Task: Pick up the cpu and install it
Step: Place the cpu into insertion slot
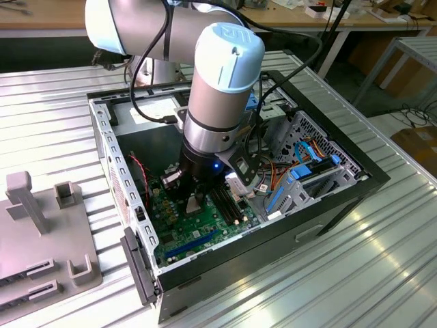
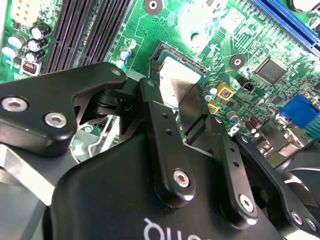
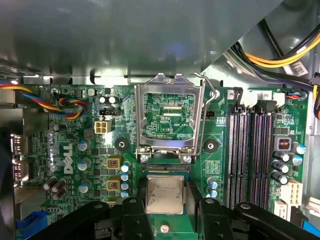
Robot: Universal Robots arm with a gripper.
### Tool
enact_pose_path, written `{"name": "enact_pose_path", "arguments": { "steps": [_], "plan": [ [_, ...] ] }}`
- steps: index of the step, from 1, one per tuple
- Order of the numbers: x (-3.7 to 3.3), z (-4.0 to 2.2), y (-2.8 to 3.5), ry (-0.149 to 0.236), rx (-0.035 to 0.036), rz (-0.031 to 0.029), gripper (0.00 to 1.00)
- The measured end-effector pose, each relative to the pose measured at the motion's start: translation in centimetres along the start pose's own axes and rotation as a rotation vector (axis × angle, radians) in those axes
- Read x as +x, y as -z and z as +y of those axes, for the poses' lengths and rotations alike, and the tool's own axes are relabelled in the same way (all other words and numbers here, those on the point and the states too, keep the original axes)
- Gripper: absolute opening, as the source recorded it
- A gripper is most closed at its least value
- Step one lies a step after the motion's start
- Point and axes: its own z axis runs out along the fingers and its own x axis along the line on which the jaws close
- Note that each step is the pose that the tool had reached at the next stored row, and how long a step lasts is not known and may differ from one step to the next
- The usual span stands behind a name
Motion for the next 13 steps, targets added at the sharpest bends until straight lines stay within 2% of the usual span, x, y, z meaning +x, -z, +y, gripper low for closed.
{"name": "enact_pose_path", "arguments": {
  "steps": [13],
  "plan": [
    [-0.04, 0.01, -0.23, 0.003, -0.0004, 0.0000, 0.41]
  ]
}}
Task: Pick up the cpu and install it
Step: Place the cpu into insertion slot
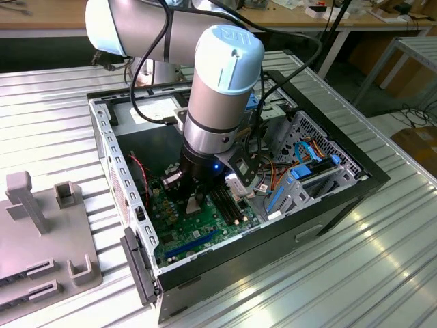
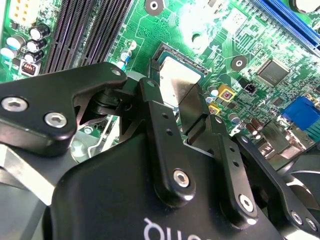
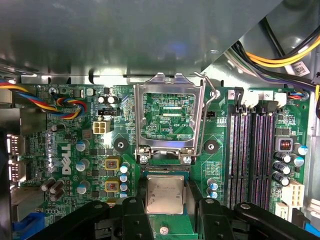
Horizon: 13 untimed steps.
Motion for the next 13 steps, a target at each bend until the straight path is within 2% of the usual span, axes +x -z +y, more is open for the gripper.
{"name": "enact_pose_path", "arguments": {
  "steps": [13],
  "plan": [
    [0.02, -0.01, -0.27, 0.005, -0.0015, -0.0002, 0.41]
  ]
}}
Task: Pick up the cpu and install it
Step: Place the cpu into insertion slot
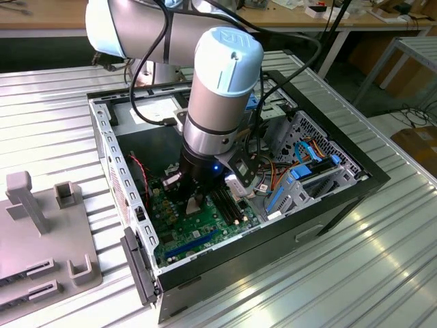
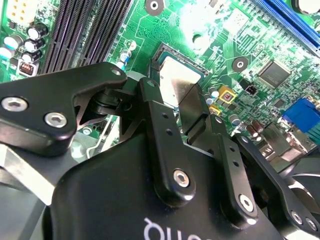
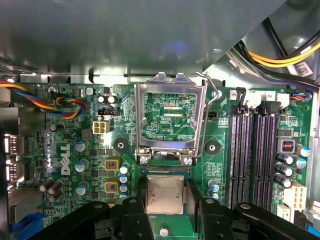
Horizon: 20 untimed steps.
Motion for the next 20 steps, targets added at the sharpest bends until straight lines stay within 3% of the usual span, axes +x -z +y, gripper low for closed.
{"name": "enact_pose_path", "arguments": {
  "steps": [20],
  "plan": [
    [0.00, 0.05, -0.23, 0.000, -0.0021, 0.0001, 0.41]
  ]
}}
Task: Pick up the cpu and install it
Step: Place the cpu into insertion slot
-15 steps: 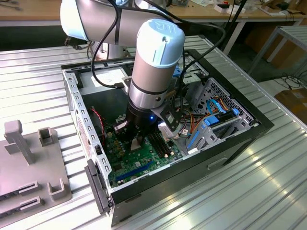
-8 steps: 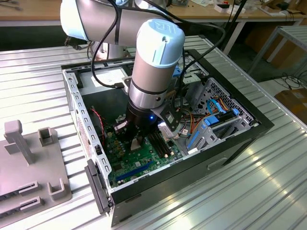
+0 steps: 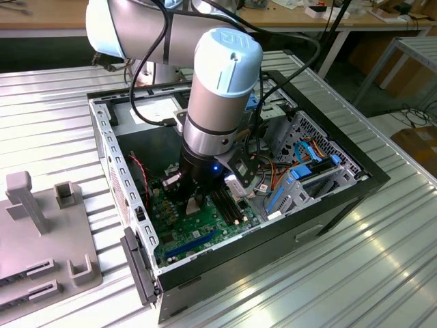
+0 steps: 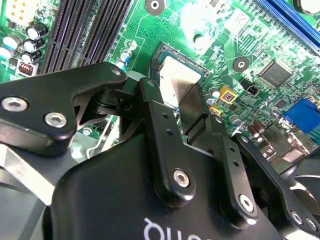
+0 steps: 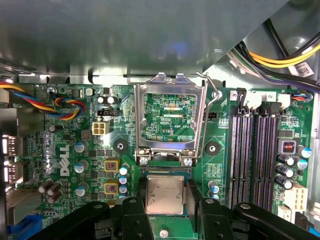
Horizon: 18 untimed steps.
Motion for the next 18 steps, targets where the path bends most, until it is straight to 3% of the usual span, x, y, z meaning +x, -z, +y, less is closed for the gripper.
{"name": "enact_pose_path", "arguments": {
  "steps": [9, 11, 13, 14, 18],
  "plan": [
    [-0.01, 0.01, -0.04, 0.000, -0.0009, -0.0001, 0.41],
    [-0.02, 0.02, -0.08, 0.000, -0.0019, -0.0007, 0.48],
    [-0.02, 0.02, -0.07, 0.000, -0.0014, -0.0005, 0.48],
    [-0.01, 0.01, -0.04, 0.000, -0.0008, -0.0002, 0.54],
    [0.00, 0.00, 0.28, 0.000, -0.0007, -0.0002, 0.54]
  ]
}}
